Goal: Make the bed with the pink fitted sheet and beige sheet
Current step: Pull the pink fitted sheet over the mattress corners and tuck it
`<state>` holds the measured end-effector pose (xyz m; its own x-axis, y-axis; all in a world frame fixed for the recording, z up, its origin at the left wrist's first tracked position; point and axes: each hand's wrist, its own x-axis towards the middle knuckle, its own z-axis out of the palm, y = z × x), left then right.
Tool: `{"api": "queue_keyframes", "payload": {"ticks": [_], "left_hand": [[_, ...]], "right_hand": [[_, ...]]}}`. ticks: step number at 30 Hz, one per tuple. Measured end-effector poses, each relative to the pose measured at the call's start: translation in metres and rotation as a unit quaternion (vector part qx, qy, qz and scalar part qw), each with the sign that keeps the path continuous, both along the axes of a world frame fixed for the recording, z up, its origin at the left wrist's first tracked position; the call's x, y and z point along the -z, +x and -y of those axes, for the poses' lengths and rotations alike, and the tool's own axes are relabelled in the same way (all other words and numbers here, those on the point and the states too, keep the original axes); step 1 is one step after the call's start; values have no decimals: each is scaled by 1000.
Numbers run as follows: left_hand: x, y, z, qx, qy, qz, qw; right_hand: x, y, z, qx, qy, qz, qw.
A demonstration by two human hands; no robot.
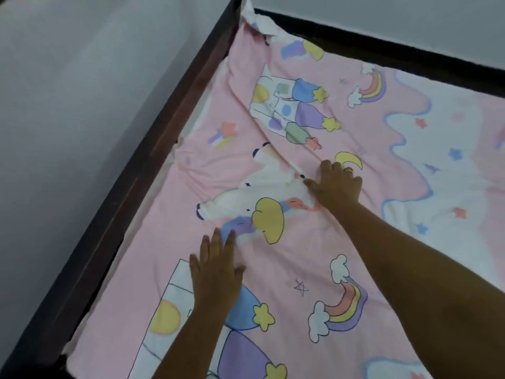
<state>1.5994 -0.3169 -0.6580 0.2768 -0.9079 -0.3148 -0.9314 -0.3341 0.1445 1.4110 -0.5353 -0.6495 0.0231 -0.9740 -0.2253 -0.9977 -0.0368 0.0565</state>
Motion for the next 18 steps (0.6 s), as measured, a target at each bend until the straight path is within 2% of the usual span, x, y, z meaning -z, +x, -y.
{"api": "queue_keyframes", "payload": {"ticks": [2, 5, 8, 12, 15, 18], "left_hand": [[3, -14, 15, 15, -25, -13, 999], [9, -30, 32, 21, 13, -25, 999], [12, -39, 46, 31, 4, -33, 999], [17, -42, 71, 55, -8, -34, 998], [21, -37, 94, 35, 1, -23, 999], [25, -28, 113, 24, 15, -23, 999]], "right_hand": [[1, -1, 11, -34, 19, -20, 999], [8, 6, 14, -105, 26, -23, 994], [12, 12, 20, -168, 6, -21, 986], [4, 13, 60, -202, -49, -34, 978], [12, 18, 66, -234, -29, -20, 972], [25, 13, 67, -193, 14, 40, 980]]}}
